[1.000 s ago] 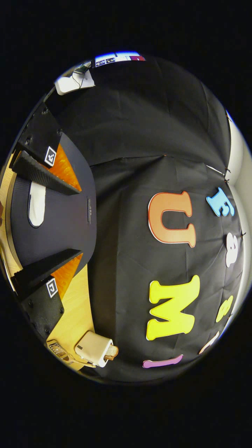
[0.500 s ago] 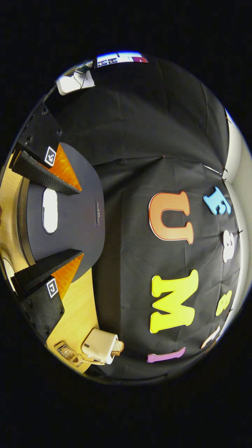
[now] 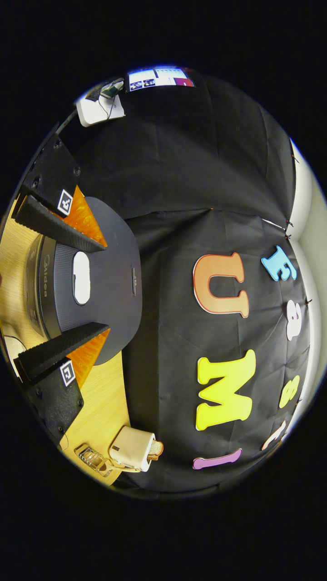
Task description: Close the left gripper, press the button to open the rice cooker; take a wooden spoon from the chopstick holder with the right hand, scoop a spoonful of rice and pour it into the rice cooker, then put the wooden spoon back into the chopstick holder.
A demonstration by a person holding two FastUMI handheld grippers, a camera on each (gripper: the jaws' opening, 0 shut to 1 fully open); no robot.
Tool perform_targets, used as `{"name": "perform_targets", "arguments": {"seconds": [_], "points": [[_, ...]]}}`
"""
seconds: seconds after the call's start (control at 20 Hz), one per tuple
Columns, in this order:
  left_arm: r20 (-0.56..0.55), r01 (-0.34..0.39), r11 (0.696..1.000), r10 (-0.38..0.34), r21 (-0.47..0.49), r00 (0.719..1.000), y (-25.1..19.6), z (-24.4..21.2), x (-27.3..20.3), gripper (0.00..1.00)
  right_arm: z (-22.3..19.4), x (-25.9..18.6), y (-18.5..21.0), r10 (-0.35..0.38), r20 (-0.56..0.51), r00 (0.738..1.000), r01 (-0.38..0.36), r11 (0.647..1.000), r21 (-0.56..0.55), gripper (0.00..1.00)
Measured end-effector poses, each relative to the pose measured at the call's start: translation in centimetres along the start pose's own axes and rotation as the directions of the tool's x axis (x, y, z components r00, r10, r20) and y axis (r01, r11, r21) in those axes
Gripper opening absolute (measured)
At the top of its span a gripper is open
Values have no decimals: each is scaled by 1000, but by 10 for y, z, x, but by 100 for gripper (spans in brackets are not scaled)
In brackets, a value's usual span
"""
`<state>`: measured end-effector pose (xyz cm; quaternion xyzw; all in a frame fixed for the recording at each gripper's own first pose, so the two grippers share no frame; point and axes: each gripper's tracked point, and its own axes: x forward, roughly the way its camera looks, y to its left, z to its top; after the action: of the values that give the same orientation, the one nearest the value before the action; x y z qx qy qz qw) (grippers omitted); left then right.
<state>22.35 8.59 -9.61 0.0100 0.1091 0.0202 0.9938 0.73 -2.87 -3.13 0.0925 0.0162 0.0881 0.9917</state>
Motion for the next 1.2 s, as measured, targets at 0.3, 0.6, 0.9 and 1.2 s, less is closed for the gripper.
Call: {"name": "perform_targets", "arguments": {"seconds": [0.3, 0.6, 0.9, 1.2], "points": [[89, 27, 998, -32, 52, 996, -7, 5, 0, 96, -9, 7, -9, -23, -26, 999, 23, 999, 22, 96], [92, -19, 1000, 17, 21, 996, -3, 10, -36, 98, -14, 9, 0, -27, -63, 998, 31, 998, 58, 95], [173, -32, 999, 37, -33, 984, -19, 19, -148, 97, -12, -9, 33, -10, -59, 998, 10, 1000, 9, 92], [182, 27, 999, -20, -36, 983, -37, 4, -220, 96, 11, -39, 44, -69, 30, 997, 72, 992, -107, 91]]}}
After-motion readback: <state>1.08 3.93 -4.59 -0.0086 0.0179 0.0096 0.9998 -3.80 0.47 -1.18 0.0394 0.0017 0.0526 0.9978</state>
